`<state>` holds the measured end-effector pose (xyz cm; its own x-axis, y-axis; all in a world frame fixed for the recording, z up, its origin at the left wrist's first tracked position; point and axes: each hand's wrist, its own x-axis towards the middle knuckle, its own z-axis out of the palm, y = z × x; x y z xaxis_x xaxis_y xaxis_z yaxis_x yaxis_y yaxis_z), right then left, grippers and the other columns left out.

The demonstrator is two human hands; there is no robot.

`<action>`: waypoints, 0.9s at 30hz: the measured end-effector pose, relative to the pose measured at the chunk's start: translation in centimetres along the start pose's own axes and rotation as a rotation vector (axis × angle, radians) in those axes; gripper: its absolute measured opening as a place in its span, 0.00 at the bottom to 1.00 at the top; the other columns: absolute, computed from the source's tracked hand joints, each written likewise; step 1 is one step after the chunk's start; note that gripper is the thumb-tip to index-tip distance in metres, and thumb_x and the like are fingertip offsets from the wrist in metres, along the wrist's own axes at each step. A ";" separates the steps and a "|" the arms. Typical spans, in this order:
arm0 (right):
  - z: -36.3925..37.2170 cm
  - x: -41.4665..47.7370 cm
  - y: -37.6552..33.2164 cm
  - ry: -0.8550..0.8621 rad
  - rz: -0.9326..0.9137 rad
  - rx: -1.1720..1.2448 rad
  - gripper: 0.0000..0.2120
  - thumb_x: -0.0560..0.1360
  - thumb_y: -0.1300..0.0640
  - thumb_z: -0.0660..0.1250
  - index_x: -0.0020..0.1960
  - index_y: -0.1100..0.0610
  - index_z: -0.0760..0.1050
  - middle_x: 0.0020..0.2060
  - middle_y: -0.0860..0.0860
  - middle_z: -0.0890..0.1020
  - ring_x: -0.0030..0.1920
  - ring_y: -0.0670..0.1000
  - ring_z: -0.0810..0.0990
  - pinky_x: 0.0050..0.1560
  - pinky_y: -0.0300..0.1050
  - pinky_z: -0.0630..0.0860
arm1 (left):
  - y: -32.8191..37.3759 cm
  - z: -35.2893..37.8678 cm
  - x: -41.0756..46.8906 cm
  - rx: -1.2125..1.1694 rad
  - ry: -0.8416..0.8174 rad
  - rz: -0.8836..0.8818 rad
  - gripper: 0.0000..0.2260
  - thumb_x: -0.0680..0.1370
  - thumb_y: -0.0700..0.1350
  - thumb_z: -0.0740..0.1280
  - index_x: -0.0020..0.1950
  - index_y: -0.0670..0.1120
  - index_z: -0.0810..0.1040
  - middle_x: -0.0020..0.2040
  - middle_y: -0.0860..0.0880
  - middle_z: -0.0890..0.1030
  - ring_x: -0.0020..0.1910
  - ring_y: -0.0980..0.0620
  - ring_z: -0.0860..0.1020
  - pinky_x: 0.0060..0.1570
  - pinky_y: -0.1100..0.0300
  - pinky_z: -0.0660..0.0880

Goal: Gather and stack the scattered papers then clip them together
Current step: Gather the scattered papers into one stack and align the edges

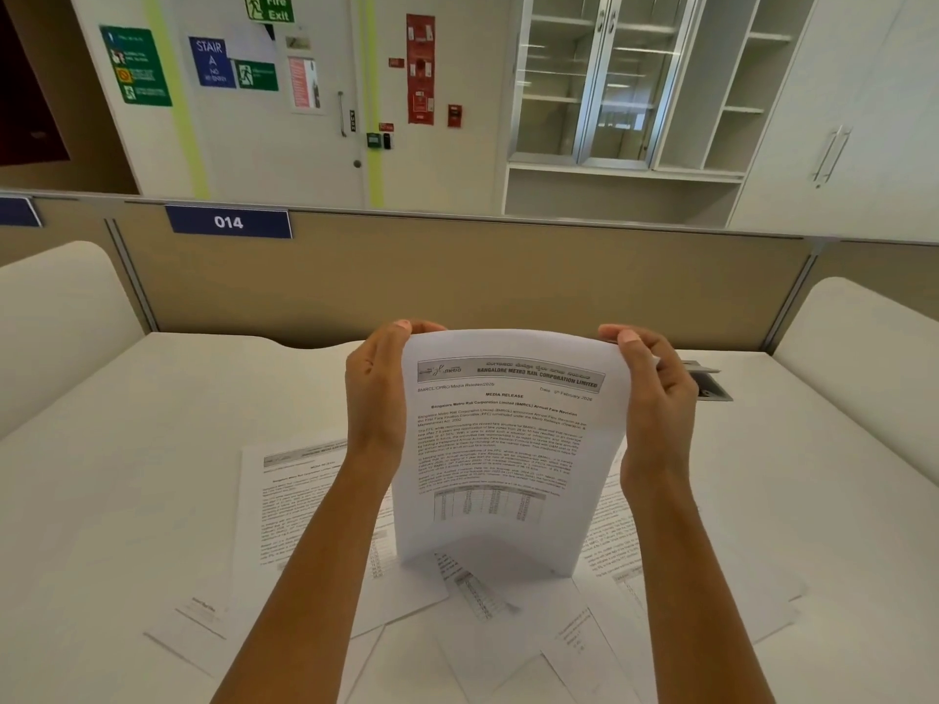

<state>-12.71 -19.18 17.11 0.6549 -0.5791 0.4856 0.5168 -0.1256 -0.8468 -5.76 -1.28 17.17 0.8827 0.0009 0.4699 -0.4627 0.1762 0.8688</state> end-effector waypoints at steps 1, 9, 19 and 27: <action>-0.2 0.0 0.1 -0.022 -0.007 0.000 0.05 0.77 0.52 0.62 0.45 0.49 0.76 0.31 0.39 0.81 0.33 0.39 0.81 0.29 0.31 0.75 | 0.0 -0.1 0.0 -0.009 -0.013 0.009 0.13 0.76 0.50 0.55 0.39 0.50 0.78 0.31 0.58 0.81 0.32 0.58 0.79 0.28 0.68 0.74; -3.0 -3.6 8.0 -0.246 0.313 -0.204 0.09 0.70 0.57 0.72 0.48 0.48 0.78 0.42 0.44 0.86 0.47 0.53 0.85 0.39 0.42 0.82 | -7.0 -2.0 -3.1 0.032 -0.239 -0.190 0.15 0.65 0.53 0.71 0.51 0.55 0.77 0.45 0.57 0.83 0.49 0.51 0.82 0.36 0.67 0.79; -2.5 -3.9 10.3 -0.237 0.394 -0.195 0.11 0.71 0.58 0.71 0.50 0.45 0.76 0.47 0.45 0.83 0.49 0.46 0.81 0.49 0.44 0.81 | -9.9 -1.5 -3.8 0.091 -0.217 -0.295 0.12 0.75 0.41 0.67 0.55 0.53 0.74 0.49 0.54 0.80 0.47 0.57 0.80 0.48 0.61 0.80; -3.5 -3.9 11.8 -0.184 0.466 -0.311 0.09 0.71 0.56 0.72 0.49 0.58 0.81 0.41 0.55 0.84 0.45 0.55 0.83 0.53 0.54 0.80 | -10.1 -1.6 -2.8 -0.097 0.073 -0.381 0.09 0.74 0.45 0.70 0.52 0.50 0.77 0.46 0.52 0.81 0.48 0.50 0.79 0.45 0.59 0.78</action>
<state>-11.09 -21.27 4.50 0.8734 -0.4841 0.0534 -0.0160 -0.1382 -0.9903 -3.47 -1.47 6.81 0.9948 -0.0132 0.1012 -0.0939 0.2695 0.9584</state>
